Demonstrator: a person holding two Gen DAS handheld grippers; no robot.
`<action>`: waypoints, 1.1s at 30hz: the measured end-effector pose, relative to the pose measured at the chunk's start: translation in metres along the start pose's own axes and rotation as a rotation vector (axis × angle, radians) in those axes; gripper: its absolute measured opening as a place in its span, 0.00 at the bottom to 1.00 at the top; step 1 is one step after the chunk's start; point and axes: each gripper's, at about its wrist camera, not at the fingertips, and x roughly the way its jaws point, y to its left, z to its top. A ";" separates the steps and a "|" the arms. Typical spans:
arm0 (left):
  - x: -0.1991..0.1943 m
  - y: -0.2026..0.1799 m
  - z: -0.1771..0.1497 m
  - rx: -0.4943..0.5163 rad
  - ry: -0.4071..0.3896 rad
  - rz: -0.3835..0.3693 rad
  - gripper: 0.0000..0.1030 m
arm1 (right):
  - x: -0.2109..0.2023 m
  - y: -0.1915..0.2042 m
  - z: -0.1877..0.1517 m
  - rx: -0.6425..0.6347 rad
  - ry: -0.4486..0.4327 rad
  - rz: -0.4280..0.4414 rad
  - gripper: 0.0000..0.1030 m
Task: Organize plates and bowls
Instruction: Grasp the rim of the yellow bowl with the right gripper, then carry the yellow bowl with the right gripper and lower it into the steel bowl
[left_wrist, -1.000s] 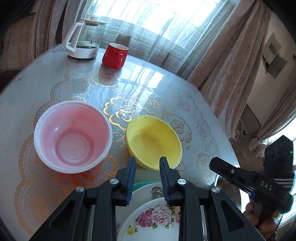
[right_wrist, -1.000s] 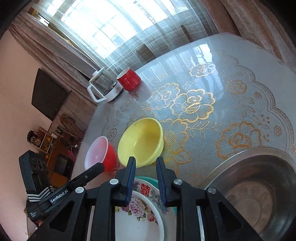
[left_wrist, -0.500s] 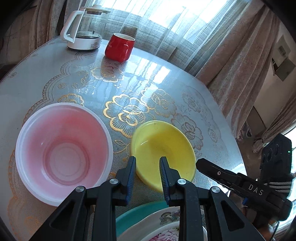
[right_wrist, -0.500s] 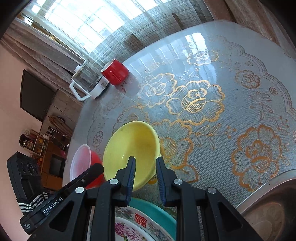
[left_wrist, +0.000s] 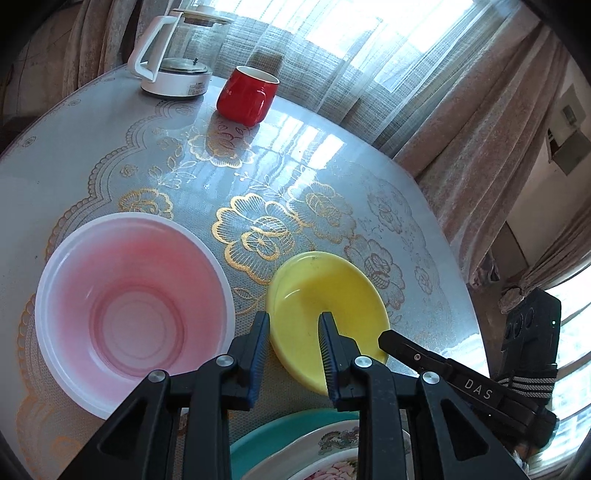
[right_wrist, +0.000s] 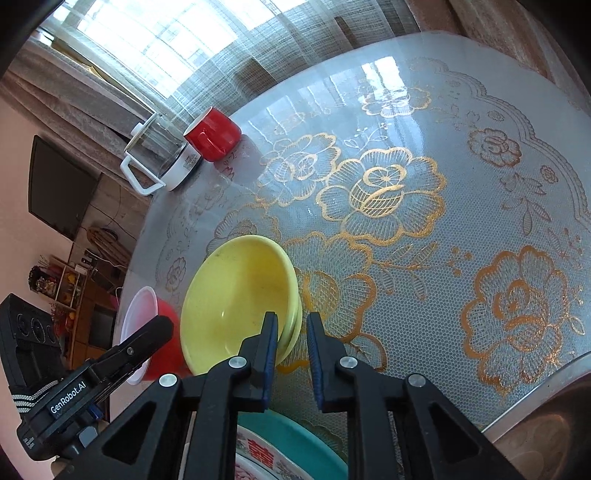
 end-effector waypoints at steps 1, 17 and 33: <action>0.000 -0.001 0.000 0.005 0.001 0.017 0.26 | 0.000 0.001 0.001 -0.005 -0.004 -0.006 0.14; 0.014 -0.024 -0.005 0.097 0.044 0.069 0.25 | -0.005 -0.006 0.001 -0.015 -0.007 -0.012 0.14; 0.002 -0.037 -0.026 0.145 -0.005 0.047 0.25 | -0.027 -0.006 -0.005 -0.034 -0.056 -0.005 0.13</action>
